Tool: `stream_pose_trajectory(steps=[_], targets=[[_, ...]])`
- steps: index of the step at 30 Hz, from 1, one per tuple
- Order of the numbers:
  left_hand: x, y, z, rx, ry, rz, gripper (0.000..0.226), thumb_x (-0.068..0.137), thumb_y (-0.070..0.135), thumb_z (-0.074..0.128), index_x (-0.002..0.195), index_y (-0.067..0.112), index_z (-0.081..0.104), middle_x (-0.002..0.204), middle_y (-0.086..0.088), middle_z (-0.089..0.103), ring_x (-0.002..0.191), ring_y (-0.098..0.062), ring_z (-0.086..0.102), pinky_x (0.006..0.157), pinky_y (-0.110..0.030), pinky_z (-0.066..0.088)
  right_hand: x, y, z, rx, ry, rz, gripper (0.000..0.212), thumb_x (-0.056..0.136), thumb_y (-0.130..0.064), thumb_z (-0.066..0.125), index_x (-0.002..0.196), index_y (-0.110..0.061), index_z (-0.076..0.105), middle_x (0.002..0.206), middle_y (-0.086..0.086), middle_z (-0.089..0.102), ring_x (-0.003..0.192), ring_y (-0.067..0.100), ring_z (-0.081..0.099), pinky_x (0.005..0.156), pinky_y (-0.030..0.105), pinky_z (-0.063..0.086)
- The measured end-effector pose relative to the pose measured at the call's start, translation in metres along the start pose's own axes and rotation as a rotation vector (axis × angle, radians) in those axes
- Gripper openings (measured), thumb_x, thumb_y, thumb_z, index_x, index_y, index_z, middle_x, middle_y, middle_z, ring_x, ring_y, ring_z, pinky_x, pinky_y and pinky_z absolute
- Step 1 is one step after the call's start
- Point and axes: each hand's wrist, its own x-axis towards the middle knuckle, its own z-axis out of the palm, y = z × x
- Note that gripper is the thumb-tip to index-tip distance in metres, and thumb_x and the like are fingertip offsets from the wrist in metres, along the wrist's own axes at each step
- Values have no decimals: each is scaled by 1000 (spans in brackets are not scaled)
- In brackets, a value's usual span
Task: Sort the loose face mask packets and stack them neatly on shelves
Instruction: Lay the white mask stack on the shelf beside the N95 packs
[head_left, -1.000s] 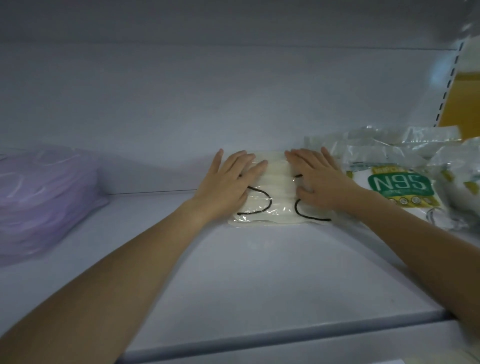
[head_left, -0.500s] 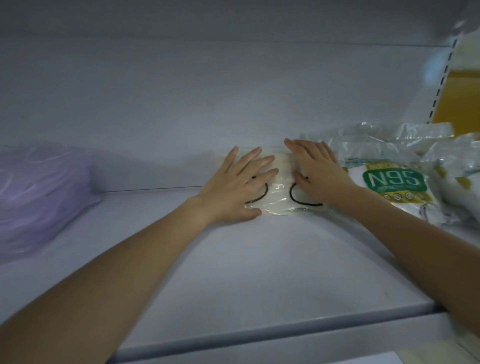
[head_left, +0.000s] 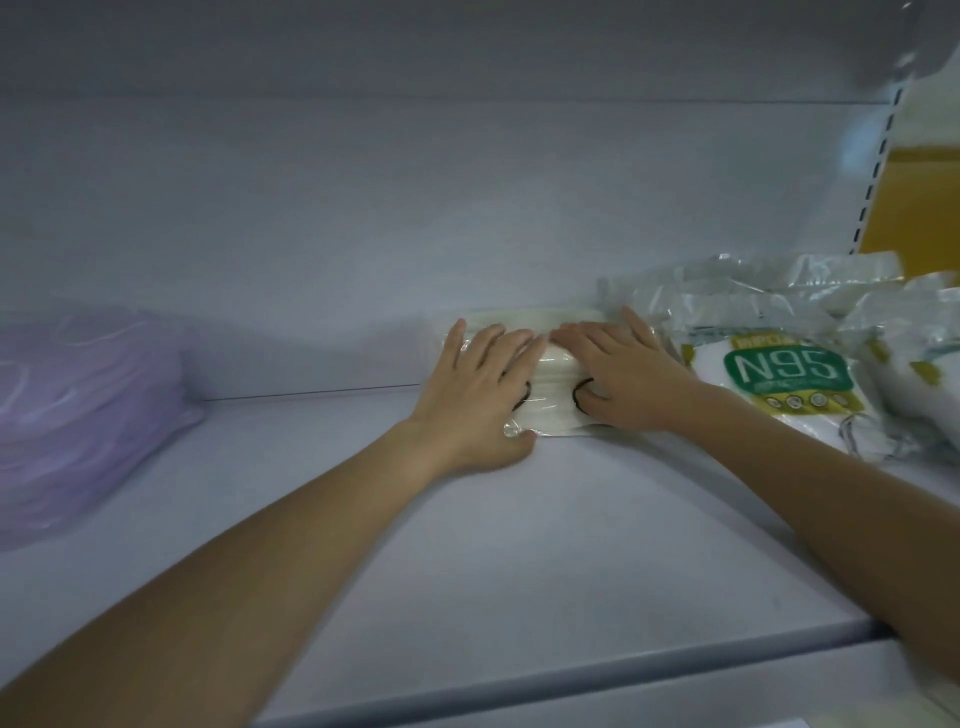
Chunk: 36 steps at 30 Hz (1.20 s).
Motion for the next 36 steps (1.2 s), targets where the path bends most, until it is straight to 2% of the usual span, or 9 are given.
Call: stream_pose_trajectory(steps=[6, 11, 13, 16, 19, 23, 25, 34, 36], targets=[[3, -4, 8, 31, 103, -106, 63, 98, 37, 31, 152, 23, 1, 159, -5, 8, 146, -24, 0, 112, -53, -9, 3, 1, 1, -34, 91, 52, 64, 88, -33, 22, 150, -17, 13, 155, 2, 18, 144, 18, 12, 115, 41, -8], [5, -16, 12, -103, 103, -315, 81, 91, 49, 47, 150, 35, -7, 158, -9, -9, 145, -30, -10, 112, -57, -2, 4, 1, -1, -35, 249, 99, 64, 87, -12, 51, 146, -6, 26, 151, 20, 25, 141, 36, 19, 115, 48, 3], [8, -18, 11, -402, 148, -537, 110, 76, 51, 68, 148, 36, -14, 157, -8, -16, 145, -29, -12, 114, -51, 1, 8, -6, 1, -82, 202, 51, 67, 86, -8, 50, 147, -9, 23, 153, 18, 21, 142, 35, 16, 115, 48, 2], [10, -29, 11, -1168, 102, -845, 137, 63, 34, 86, 146, 32, -23, 157, -8, -11, 146, -21, -3, 116, -37, 11, 17, -19, 11, -65, 136, 111, 70, 88, -8, 41, 150, -12, 8, 156, 9, 10, 145, 24, 7, 115, 40, -4], [10, -50, 25, -1441, 15, -816, 137, 66, 29, 85, 145, 26, -26, 159, -2, 0, 145, -16, 11, 117, -33, 17, 19, -22, 17, -75, 163, 134, 69, 87, -6, 41, 149, -9, 11, 155, 10, 17, 144, 24, 13, 116, 40, -1], [12, -61, 41, -1462, -65, -761, 136, 62, 36, 86, 147, 27, -20, 157, -1, 11, 142, -18, 21, 115, -39, 26, 15, -22, 20, -67, 296, 94, 66, 68, 7, 66, 131, 5, 48, 131, 23, 53, 121, 41, 50, 103, 57, 32], [13, -59, 47, -1451, -29, -716, 136, 60, 36, 87, 148, 29, -16, 155, 0, 17, 140, -17, 25, 114, -38, 29, 15, -22, 23, -81, 298, 84, 66, 62, 8, 71, 125, 7, 54, 124, 24, 58, 114, 42, 56, 95, 61, 37], [14, -59, 50, -1470, -37, -571, 141, 51, 37, 90, 147, 36, -13, 154, 8, 15, 140, -10, 21, 115, -36, 26, 17, -15, 27, -42, 204, 115, 58, 94, -10, 36, 148, -11, 16, 154, 7, 20, 143, 22, 15, 116, 37, -1], [14, -58, 51, -1466, -46, -531, 128, 57, 29, 90, 145, 40, -3, 149, 2, 31, 136, -12, 33, 108, -27, 36, 16, -13, 26, -44, 179, 129, 58, 95, -13, 31, 149, -15, 10, 156, 3, 14, 144, 18, 9, 115, 34, -6]])
